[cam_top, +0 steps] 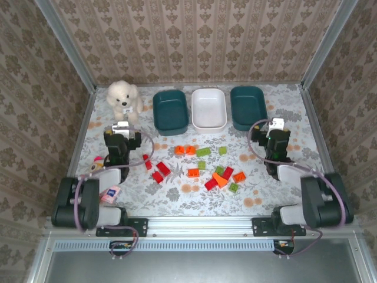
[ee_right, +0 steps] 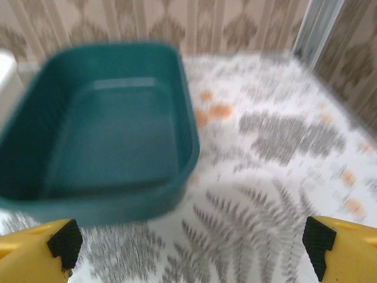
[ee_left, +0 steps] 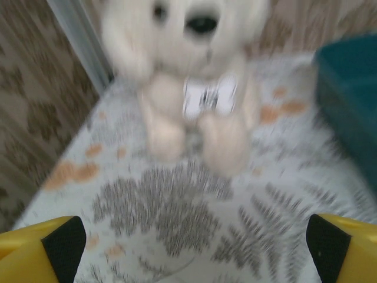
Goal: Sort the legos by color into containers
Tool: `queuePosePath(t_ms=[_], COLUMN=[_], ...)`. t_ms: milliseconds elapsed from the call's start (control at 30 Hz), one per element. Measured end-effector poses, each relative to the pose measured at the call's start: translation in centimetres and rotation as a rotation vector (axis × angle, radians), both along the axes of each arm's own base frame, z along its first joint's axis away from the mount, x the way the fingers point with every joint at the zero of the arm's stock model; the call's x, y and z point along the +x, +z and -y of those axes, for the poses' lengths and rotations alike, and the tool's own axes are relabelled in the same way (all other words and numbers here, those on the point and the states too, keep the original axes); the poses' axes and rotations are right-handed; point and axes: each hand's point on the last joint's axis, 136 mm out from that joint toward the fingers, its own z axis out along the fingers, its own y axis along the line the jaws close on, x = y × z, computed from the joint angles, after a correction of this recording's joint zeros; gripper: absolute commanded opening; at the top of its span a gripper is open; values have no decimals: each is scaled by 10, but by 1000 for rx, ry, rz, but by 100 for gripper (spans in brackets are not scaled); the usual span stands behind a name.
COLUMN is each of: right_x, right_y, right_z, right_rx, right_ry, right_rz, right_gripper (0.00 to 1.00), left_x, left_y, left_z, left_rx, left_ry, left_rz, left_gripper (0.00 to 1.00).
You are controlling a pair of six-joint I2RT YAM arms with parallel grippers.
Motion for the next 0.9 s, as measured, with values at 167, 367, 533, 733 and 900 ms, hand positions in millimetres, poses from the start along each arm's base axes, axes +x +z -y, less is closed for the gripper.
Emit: queuePosePath(t_ms=[167, 367, 533, 733, 900], right_x=[-16, -48, -73, -85, -124], right_y=[147, 278, 249, 183, 99], right_z=[-20, -16, -24, -65, -98], right_rx=[4, 350, 483, 494, 532], right_ry=[10, -67, -50, -73, -145], right_rz=[258, 352, 166, -266, -586], right_gripper=[100, 100, 83, 75, 72], left_x=[-29, -63, -71, -65, -92], left_y=[106, 203, 212, 152, 108], left_z=[39, 63, 16, 42, 114], left_rx=[-27, -191, -502, -577, -523], left_ry=[-50, -104, 60, 34, -183], left_rz=[201, 263, 170, -165, -413], left_gripper=[100, 100, 100, 100, 100])
